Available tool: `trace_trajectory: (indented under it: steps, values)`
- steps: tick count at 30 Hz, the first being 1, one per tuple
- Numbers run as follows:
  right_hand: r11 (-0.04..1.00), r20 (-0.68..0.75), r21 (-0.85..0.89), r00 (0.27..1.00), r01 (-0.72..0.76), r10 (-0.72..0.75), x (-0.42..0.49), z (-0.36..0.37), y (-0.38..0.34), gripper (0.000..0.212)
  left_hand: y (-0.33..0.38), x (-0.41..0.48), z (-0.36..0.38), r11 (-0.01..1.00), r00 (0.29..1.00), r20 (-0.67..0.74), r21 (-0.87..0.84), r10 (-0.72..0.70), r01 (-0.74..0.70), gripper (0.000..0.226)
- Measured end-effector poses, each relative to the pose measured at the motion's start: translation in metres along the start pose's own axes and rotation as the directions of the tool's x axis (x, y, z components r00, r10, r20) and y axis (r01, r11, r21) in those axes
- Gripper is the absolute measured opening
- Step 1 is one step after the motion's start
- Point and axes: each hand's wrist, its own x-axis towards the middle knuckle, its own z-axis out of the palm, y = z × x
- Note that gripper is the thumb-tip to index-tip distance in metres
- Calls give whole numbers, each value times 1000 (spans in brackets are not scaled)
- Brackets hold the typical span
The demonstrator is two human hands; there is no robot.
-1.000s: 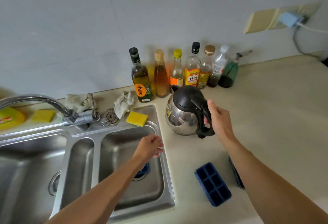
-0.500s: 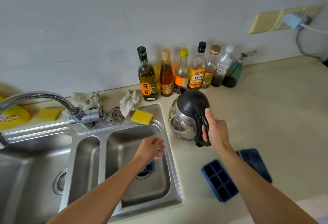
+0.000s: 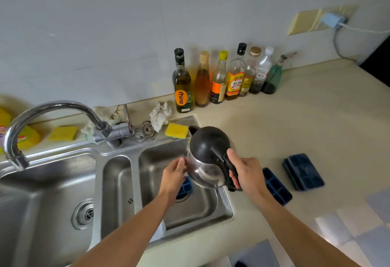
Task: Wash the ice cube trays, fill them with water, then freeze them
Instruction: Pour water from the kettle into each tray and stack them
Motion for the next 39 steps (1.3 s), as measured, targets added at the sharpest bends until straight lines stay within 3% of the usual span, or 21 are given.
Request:
trace_trajectory:
  steps: [10,21,28,39]
  values:
    - [999,134,-49,991,-21,28,-40,-8,-3,64,-32,-59,-11,986,989,-141,-167,-42,18,31]
    - [989,240,-151,970,-2,38,-62,-25,-17,58,-61,-104,2,980,999,-38,-199,-34,26,41]
    - [977,284,-213,954,-30,91,-71,-24,-24,54,-75,-117,1,963,994,-61,-258,-96,77,41]
    - [962,275,-271,954,-45,122,-71,-14,-33,55,-81,-116,-1,935,986,-22,-321,-164,149,42]
